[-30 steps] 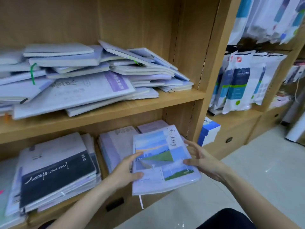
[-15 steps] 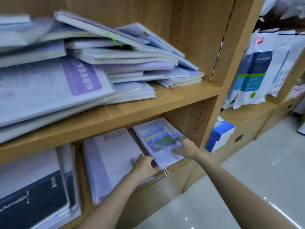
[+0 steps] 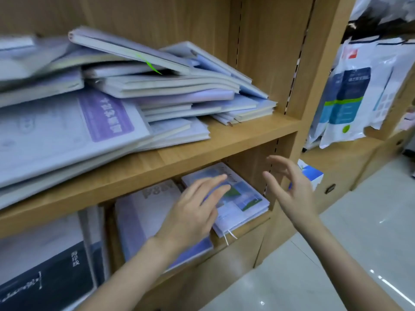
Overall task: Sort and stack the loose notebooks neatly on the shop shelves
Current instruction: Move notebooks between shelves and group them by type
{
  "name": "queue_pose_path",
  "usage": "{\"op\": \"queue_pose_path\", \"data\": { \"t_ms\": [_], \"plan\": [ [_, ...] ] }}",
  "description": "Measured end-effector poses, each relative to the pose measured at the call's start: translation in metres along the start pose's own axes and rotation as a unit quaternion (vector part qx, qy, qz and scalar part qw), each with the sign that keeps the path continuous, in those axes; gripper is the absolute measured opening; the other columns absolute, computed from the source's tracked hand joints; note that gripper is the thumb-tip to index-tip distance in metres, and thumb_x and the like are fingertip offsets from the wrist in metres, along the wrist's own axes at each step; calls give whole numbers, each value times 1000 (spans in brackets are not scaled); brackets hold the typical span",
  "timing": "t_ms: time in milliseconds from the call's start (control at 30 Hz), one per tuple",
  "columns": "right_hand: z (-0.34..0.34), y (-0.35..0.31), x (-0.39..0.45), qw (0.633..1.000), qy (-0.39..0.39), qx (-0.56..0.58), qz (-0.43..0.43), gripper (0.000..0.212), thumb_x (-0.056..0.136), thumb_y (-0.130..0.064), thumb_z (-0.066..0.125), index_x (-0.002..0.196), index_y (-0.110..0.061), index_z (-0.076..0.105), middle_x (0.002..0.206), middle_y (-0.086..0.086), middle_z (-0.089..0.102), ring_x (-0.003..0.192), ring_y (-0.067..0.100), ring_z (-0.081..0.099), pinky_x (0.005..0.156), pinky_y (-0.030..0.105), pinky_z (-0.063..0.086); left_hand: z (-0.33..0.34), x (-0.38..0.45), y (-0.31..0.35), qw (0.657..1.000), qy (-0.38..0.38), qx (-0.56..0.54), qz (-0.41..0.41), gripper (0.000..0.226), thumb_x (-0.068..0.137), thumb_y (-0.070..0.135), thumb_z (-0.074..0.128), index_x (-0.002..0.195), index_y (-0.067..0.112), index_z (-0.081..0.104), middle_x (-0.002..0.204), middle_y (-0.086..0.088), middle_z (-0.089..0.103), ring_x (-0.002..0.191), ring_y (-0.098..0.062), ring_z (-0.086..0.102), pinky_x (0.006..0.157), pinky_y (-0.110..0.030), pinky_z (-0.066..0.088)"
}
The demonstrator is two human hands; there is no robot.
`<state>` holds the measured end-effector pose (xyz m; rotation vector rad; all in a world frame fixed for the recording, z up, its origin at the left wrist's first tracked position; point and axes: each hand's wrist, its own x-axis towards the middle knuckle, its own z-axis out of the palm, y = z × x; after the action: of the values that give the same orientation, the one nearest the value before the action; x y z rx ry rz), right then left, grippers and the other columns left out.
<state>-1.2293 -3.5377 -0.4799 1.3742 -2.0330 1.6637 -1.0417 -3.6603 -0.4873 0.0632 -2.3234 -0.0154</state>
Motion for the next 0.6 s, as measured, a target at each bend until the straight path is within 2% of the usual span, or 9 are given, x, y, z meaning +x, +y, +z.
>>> {"op": "queue_pose_path", "data": {
  "t_ms": [100,200,333,433,533,600],
  "plan": [
    [-28,-38,20,997,46,26,-64,34,85,-32,61,115,-17,56,112,-6,61,107,11,57,92,28,45,-48,39,17,994,66,58,62,35,79,-2,51,113,7,58,123,-12,58,109,-26,52,94,-36,44],
    [-30,-62,44,996,-2,-9,-87,36,85,-30,64,119,-21,53,117,-9,55,111,9,51,92,28,43,-80,70,22,986,92,127,49,35,77,0,50,108,8,62,122,-11,59,109,-26,49,93,-37,39],
    [-20,-73,75,998,-42,10,-49,32,86,-26,66,115,-22,54,115,-8,56,107,6,53,95,27,44,-101,90,9,968,69,240,-16,36,74,7,46,104,10,64,123,-12,58,112,-28,42,95,-41,31],
    [-8,-87,96,996,-82,28,-31,30,86,-24,67,113,-15,59,112,-5,60,105,9,56,95,26,44,-114,99,-3,943,66,324,-26,34,66,4,57,99,10,65,121,-14,59,113,-33,48,94,-42,29],
    [9,-100,115,986,-114,-55,-106,35,86,-16,66,119,-9,56,118,3,57,110,15,52,90,19,37,-134,108,-11,911,58,408,-31,37,61,6,68,97,11,65,121,-15,60,106,-38,57,87,-40,29],
    [19,-103,126,972,-126,-127,-150,32,85,-11,64,116,-8,57,118,8,57,109,21,52,87,19,34,-148,116,-12,884,15,467,-30,44,60,15,73,103,12,62,123,-15,58,109,-36,55,88,-41,27]
  ]
}}
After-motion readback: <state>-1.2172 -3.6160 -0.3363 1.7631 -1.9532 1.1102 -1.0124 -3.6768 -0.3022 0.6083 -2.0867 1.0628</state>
